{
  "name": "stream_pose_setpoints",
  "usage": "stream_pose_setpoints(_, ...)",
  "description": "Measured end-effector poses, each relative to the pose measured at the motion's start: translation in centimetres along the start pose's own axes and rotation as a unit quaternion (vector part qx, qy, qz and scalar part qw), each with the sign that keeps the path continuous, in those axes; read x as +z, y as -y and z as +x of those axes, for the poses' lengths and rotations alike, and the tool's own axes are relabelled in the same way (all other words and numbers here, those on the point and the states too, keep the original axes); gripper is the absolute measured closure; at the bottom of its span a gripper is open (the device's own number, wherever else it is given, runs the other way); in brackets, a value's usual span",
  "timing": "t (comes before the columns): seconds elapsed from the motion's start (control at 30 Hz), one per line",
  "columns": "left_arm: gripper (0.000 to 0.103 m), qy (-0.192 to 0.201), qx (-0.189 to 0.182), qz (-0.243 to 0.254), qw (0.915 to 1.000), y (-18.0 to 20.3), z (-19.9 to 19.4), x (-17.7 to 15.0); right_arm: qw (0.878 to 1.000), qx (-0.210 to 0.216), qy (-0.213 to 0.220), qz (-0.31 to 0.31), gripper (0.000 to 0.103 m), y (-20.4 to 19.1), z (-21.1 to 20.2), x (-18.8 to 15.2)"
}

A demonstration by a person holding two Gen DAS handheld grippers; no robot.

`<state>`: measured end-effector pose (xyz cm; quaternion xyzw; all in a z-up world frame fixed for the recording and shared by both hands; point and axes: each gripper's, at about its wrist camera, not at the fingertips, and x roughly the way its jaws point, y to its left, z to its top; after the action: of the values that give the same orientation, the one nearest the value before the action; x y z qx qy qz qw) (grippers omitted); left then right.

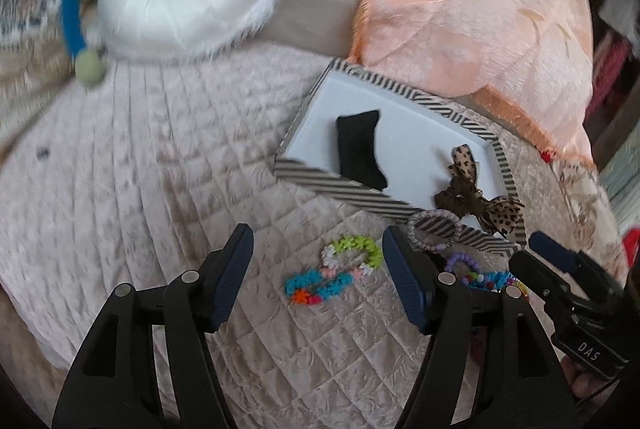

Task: Organize jewelry

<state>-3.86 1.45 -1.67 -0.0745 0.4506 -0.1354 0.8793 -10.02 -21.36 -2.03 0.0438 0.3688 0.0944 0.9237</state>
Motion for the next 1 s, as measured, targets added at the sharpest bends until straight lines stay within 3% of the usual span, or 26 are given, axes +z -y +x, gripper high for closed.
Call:
stream_pose_setpoints(0.13, 0.035, -0.023, -0.005, -0.011, 0.9997, -0.9, 1.0, -0.2, 1.0, 0.001, -0.008, -0.003, 0.044, 0.1, 0.7, 0.0)
stream_pose_setpoints(0.27, 0.035, -0.055, -0.003, 0.009, 0.9984, -0.4, 2.4, -1.0, 1.0, 0.0, -0.017, -0.014, 0.044, -0.2, 1.7, -0.1)
stream_pose_setpoints(0.57, 0.035, -0.097, 0.026, 0.047, 0.9939, 0.6, 5.7, -1.9, 0.993, -0.04, -0.049, -0.105, 0.044, -1.4, 5.8, 0.6)
stream_pose_setpoints(0.67, 0.035, -0.103, 0.038, 0.052, 0.9926, 0.7, 6.6, -1.9, 0.992, -0.036, -0.061, -0.105, 0.045, -0.9, 7.0, 0.8)
stream_pose_setpoints(0.73, 0.035, -0.105, 0.042, 0.057, 0.992, 0.9, 7.2, -1.9, 0.993, -0.03, -0.063, -0.097, 0.063, -0.5, 7.5, 1.0)
stream_pose_setpoints(0.8, 0.035, -0.113, 0.044, 0.063, 0.9906, 1.2, 7.9, -2.0, 0.993, -0.026, -0.066, -0.09, 0.073, -0.1, 8.0, 1.2)
stream_pose_setpoints(0.87, 0.041, -0.119, 0.045, 0.068, 0.9896, 1.4, 8.5, -2.1, 0.994, -0.03, -0.064, -0.085, 0.085, 0.1, 8.3, 1.4)
stream_pose_setpoints(0.97, 0.071, -0.111, 0.04, 0.075, 0.9902, 1.6, 8.5, -1.9, 0.996, -0.013, -0.062, -0.061, 0.096, 0.6, 8.3, 1.8)
stream_pose_setpoints(1.0, 0.088, -0.108, 0.044, 0.075, 0.9903, 1.6, 8.4, -1.9, 0.997, -0.003, -0.06, -0.048, 0.097, 0.9, 8.1, 1.9)
